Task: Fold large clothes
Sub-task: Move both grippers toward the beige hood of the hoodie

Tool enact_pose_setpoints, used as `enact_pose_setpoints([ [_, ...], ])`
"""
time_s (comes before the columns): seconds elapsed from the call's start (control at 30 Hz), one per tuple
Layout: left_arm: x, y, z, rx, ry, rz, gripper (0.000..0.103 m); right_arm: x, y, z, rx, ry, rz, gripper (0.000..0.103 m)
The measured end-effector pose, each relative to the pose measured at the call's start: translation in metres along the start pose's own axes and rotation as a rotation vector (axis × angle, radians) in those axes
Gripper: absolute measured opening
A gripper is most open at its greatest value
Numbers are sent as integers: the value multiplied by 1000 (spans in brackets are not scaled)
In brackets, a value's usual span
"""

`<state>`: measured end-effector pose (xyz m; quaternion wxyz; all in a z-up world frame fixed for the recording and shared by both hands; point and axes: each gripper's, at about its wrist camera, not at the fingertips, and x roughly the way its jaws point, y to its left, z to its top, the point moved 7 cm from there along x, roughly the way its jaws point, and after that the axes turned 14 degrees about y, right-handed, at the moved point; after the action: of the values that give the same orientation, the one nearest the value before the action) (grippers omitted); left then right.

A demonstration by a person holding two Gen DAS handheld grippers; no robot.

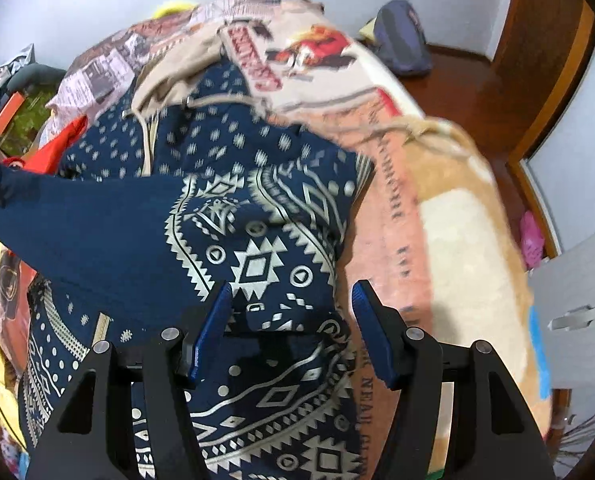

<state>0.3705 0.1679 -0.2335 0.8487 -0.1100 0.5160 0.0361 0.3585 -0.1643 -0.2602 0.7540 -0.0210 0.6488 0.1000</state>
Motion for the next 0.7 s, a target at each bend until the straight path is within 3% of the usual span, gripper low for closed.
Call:
enact_pose_setpoints([
  [0.13,44,11,-30,35,126,106,14,27,2,-4,-2,59,-27,59],
  [0.2,61,16,-47,50,186,127,19,32,1,-6,-3,72,-21,61],
  [0.27,75,21,-59,48,236,134,35,36,-1,-9,5,84,-3,62],
  [0.37,74,28,-66,36,232,162,51,29,-6,-11,19,89,30,62],
  [0.47,61,32,-65,30,226,138,54,12,-14,-10,33,60,49,62],
  [0.6,39,30,-48,45,166,151,59,-18,-33,2,42,-38,-25,62],
  [0.7,37,26,-43,53,144,167,69,-8,-45,6,51,-24,-78,62],
])
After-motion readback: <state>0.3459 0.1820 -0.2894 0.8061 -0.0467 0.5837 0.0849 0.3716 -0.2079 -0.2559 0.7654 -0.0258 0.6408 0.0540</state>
